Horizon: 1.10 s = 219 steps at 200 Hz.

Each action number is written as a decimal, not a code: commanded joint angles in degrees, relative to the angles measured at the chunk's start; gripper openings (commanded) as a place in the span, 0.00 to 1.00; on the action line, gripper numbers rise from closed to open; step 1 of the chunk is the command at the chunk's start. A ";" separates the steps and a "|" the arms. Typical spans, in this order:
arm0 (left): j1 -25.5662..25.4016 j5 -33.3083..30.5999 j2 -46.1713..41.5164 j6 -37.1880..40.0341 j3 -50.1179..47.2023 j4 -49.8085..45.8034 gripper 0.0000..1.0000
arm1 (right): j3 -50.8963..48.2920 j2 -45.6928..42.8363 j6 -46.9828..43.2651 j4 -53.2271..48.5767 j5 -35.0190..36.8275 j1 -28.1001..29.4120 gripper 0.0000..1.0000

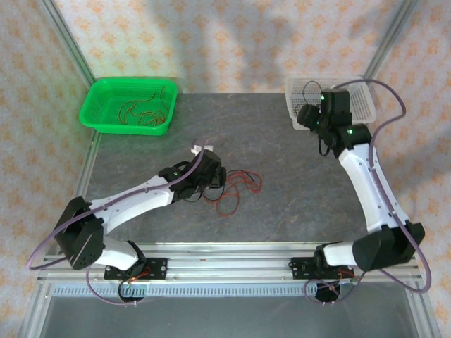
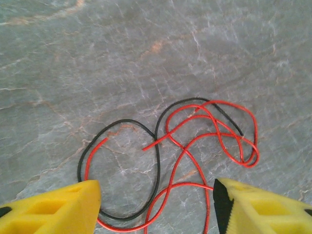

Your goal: Untangle the cables

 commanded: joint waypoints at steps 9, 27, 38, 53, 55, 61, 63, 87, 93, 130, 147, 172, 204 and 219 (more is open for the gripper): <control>1.70 3.35 7.47 6.01 5.43 -0.37 0.53 | -9.06 -6.00 3.57 4.80 -3.91 0.97 0.59; 3.13 5.50 13.49 8.11 8.91 -0.29 0.50 | -13.35 -8.71 4.84 5.64 -6.02 1.24 0.57; 3.58 6.28 17.03 9.59 11.11 -0.90 0.47 | -15.44 -9.87 5.57 6.13 -6.95 1.61 0.56; 3.78 7.00 20.87 10.95 13.65 -1.53 0.46 | -17.72 -10.83 6.38 6.58 -7.68 2.33 0.55; 3.78 7.18 21.28 11.02 13.88 -1.55 0.46 | -17.93 -10.95 6.51 6.61 -7.67 2.42 0.55; 3.78 7.85 22.35 11.44 14.49 -1.48 0.46 | -18.55 -11.23 6.80 6.67 -7.68 2.79 0.55; 3.74 8.03 22.70 11.54 14.68 -1.43 0.46 | -18.79 -11.30 6.92 6.70 -7.72 2.93 0.55; 3.78 8.85 25.56 12.35 15.98 -1.20 0.46 | -21.01 -12.11 8.12 7.37 -7.55 4.18 0.55; 3.82 8.64 26.12 12.54 16.16 -1.20 0.46 | -21.46 -12.28 8.36 7.56 -7.50 4.50 0.55; 4.91 6.39 29.89 13.27 17.03 -0.09 0.46 | -23.23 -12.49 9.64 8.47 -7.53 5.59 0.54; 5.43 6.09 30.90 13.66 17.33 1.17 0.45 | -23.86 -12.58 10.01 8.56 -7.43 6.15 0.54; 5.80 6.17 32.68 14.11 17.92 2.55 0.42 | -25.07 -13.02 10.70 8.73 -7.52 6.60 0.53; 6.05 6.83 34.51 14.29 18.39 4.57 0.28 | -26.67 -13.77 11.74 9.21 -7.82 6.87 0.52; 6.07 7.66 34.61 14.15 18.40 5.26 0.14 | -27.87 -13.88 12.62 10.14 -8.39 7.26 0.51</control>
